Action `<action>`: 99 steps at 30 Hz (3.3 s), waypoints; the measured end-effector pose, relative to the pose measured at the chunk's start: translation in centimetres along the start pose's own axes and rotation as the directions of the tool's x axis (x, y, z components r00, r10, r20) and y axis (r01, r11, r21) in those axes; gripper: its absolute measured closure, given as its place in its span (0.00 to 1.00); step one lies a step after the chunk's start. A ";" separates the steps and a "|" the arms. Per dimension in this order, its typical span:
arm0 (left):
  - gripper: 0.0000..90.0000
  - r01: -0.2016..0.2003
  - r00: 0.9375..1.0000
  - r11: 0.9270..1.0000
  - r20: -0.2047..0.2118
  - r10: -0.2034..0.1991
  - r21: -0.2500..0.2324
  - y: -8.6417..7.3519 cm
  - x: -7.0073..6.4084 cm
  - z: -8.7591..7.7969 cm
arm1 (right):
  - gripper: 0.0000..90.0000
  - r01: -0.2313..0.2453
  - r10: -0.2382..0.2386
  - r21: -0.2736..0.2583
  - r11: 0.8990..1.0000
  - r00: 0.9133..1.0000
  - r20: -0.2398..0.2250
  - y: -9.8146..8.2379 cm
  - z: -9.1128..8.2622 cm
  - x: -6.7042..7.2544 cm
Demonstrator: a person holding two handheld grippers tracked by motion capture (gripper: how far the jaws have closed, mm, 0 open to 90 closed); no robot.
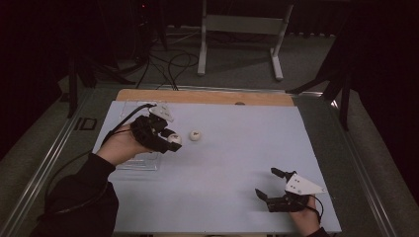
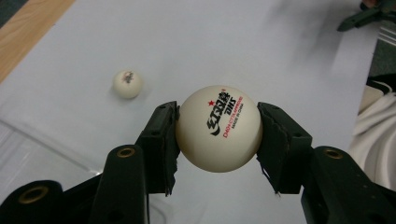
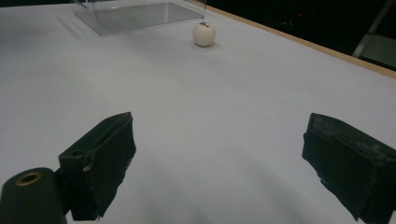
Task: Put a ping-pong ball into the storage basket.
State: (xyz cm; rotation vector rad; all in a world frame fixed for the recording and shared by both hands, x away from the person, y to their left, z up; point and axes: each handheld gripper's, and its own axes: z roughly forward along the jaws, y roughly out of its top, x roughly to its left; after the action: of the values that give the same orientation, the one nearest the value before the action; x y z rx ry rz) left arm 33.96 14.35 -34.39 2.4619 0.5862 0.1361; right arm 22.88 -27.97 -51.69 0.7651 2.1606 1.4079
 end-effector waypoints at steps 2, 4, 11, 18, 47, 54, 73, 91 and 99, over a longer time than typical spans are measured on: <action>0.58 0.007 1.000 1.000 -0.008 -0.007 0.006 0.0 0.3 -0.2 | 0.10 0.002 -0.002 0.001 1.000 1.000 0.000 0.0 0.0 0.0; 0.58 0.031 0.999 1.000 -0.018 -0.031 0.003 -0.1 0.7 -0.3 | 0.10 -0.002 0.002 0.001 1.000 1.000 0.001 0.0 0.0 0.0; 0.58 0.067 0.996 0.997 -0.052 -0.069 -0.025 -0.1 1.6 -0.7 | 0.10 0.009 -0.009 -0.001 1.000 1.000 0.010 0.0 -0.1 0.0; 0.58 0.107 0.991 0.994 -0.081 -0.109 -0.030 0.0 2.5 -0.9 | 0.10 0.009 -0.009 -0.011 1.000 1.000 0.015 0.1 -0.2 0.0; 0.58 0.366 0.895 0.929 -0.258 -0.365 -0.045 -2.9 6.9 1.3 | 0.10 0.006 -0.006 -0.007 1.000 1.000 0.011 0.0 -0.2 -0.1; 0.58 0.396 0.885 0.918 -0.257 -0.388 -0.020 -4.0 7.5 2.3 | 0.10 0.012 -0.011 -0.008 1.000 1.000 0.013 0.1 -0.2 -0.1; 0.58 0.461 0.860 0.886 -0.275 -0.431 0.054 -6.3 8.7 5.3 | 0.10 0.015 -0.015 -0.006 1.000 1.000 0.015 0.1 -0.2 -0.1; 0.58 0.475 0.864 0.871 -0.253 -0.435 0.125 -7.2 9.0 6.8 | 0.10 0.009 -0.009 0.000 1.000 1.000 0.010 0.0 -0.2 -0.2; 0.58 0.487 0.860 0.859 -0.255 -0.441 0.159 -7.9 9.2 7.4 | 0.10 0.009 -0.009 0.001 1.000 1.000 0.011 0.0 -0.2 -0.2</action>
State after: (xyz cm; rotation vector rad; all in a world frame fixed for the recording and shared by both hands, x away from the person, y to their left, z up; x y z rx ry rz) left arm 40.90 20.13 -45.33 2.4444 1.3414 0.1427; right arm 22.91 -28.26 -51.63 0.7612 2.1540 1.3955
